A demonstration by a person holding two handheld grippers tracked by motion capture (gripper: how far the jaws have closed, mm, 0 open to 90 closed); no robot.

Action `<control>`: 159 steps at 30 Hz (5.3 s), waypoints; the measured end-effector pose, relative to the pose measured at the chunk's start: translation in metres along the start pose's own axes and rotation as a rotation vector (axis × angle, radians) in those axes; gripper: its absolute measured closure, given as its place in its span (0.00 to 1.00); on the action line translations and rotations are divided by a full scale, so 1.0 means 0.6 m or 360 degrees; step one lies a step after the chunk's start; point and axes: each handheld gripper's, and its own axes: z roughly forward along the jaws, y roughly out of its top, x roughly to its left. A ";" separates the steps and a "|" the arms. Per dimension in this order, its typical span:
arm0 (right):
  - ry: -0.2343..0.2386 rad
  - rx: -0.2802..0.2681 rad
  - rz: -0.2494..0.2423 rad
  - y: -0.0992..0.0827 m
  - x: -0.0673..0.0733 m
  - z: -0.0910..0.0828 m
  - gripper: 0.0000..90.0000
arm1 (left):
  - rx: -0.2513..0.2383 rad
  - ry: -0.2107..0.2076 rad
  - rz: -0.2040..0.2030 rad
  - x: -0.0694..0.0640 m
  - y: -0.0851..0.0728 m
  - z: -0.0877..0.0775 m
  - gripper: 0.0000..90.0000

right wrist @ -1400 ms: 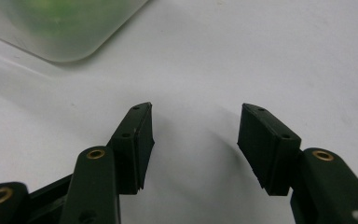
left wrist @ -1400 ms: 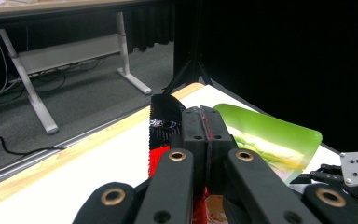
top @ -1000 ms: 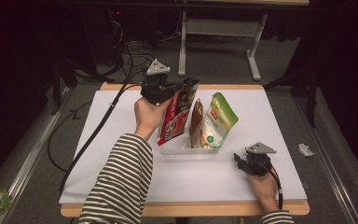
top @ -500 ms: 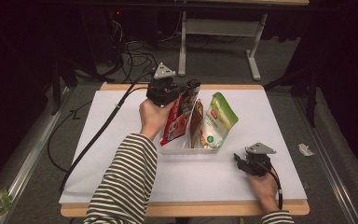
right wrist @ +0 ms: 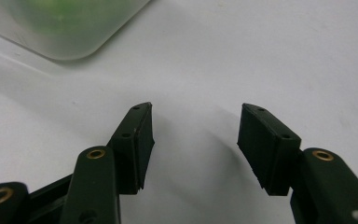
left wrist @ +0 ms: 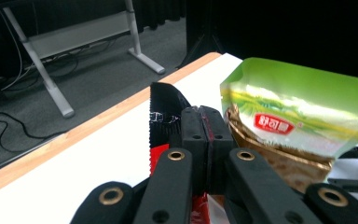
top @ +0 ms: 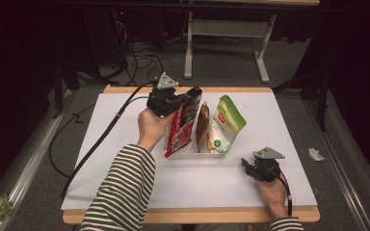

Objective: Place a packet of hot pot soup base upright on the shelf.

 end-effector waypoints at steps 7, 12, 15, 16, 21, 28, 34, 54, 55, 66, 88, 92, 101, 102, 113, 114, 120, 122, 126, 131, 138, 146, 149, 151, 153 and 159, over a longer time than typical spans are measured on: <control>-0.0002 0.0003 -0.0007 0.000 0.000 0.000 0.51 | -0.0012 0.0016 0.0001 0.002 -0.015 -0.020 0.99; -0.0001 0.0004 -0.0008 0.000 0.001 0.000 0.51 | -0.0013 0.0040 0.0023 -0.003 -0.020 -0.027 0.99; -0.0003 0.0003 -0.0009 0.000 0.001 0.000 0.51 | -0.0024 0.0039 0.0013 -0.005 -0.023 -0.028 0.99; -0.0003 0.0004 -0.0011 0.000 0.001 -0.001 0.51 | -0.0022 0.0041 0.0019 -0.005 -0.024 -0.028 0.99; -0.0003 0.0005 -0.0015 0.000 0.001 -0.001 0.51 | -0.0046 0.0047 0.0021 -0.009 -0.029 -0.032 0.99; -0.0005 0.0005 -0.0015 0.000 0.001 -0.001 0.51 | -0.0075 0.0057 0.0028 -0.014 -0.039 -0.039 1.00; -0.0010 0.0000 -0.0018 0.000 0.002 0.000 0.51 | -0.0074 0.0054 0.0025 -0.016 -0.041 -0.038 1.00; -0.0001 0.0004 -0.0009 0.000 0.001 0.000 0.51 | -0.0103 0.0057 -0.0007 0.003 -0.034 -0.047 0.78; -0.0001 0.0004 -0.0009 0.000 0.001 0.000 0.51 | -0.0106 0.0057 -0.0006 0.003 -0.034 -0.048 0.76; -0.0001 0.0004 -0.0010 0.000 0.001 0.000 0.51 | -0.0095 0.0068 0.0015 -0.001 -0.037 -0.069 0.64; 0.0000 0.0003 -0.0013 0.000 0.001 0.000 0.51 | 0.0393 0.0036 0.0049 -0.027 -0.165 -0.052 0.77; 0.0001 0.0003 -0.0013 0.000 0.001 0.000 0.51 | 0.0488 0.0028 0.0036 -0.031 -0.183 -0.036 0.82; 0.0000 0.0005 -0.0011 0.000 0.000 0.000 0.51 | 0.0514 0.0018 0.0012 -0.036 -0.188 -0.019 0.87; 0.0001 0.0005 -0.0012 0.000 0.000 0.000 0.51 | 0.0515 0.0019 0.0008 -0.036 -0.188 -0.019 0.87; -0.0003 0.0004 -0.0016 0.000 0.001 -0.001 0.51 | 0.0549 0.0023 -0.0041 -0.035 -0.190 -0.002 0.90; -0.0003 0.0004 -0.0015 0.000 0.002 -0.001 0.51 | 0.0556 0.0025 -0.0037 -0.035 -0.190 -0.001 0.90; -0.0006 0.0001 -0.0020 0.000 0.002 0.000 0.51 | 0.0578 0.0020 -0.0057 -0.034 -0.190 0.001 0.92; -0.0008 -0.0001 -0.0019 0.000 0.002 0.000 0.51 | 0.0594 0.0013 -0.0060 -0.035 -0.191 0.002 0.92; -0.0010 -0.0003 -0.0021 0.000 0.002 0.000 0.51 | 0.0622 0.0010 -0.0050 -0.039 -0.196 0.004 0.92; -0.0009 -0.0002 -0.0020 0.000 0.002 0.000 0.51 | 0.0648 -0.0003 -0.0041 -0.043 -0.199 0.003 0.90; 0.0007 0.0000 0.0000 0.000 0.000 0.000 0.51 | 0.0505 -0.0030 -0.0075 -0.041 -0.208 -0.019 0.77; 0.0050 0.0009 0.0059 0.001 -0.008 0.000 0.52 | 0.0304 -0.0011 -0.0079 -0.037 -0.215 -0.063 0.70; 0.0063 -0.0006 0.0080 0.001 -0.011 -0.002 0.53 | 0.0255 0.0004 -0.0087 -0.035 -0.220 -0.078 0.68; 0.0068 -0.0023 0.0099 0.000 -0.013 -0.003 0.53 | 0.0236 0.0009 -0.0097 -0.034 -0.223 -0.082 0.67; 0.0083 -0.0026 0.0119 0.000 -0.013 -0.005 0.53 | 0.0219 0.0036 -0.0104 -0.030 -0.231 -0.097 0.67; 0.0097 -0.0063 0.0146 -0.005 -0.018 -0.016 0.53 | 0.0152 0.0094 -0.0116 -0.025 -0.248 -0.128 0.65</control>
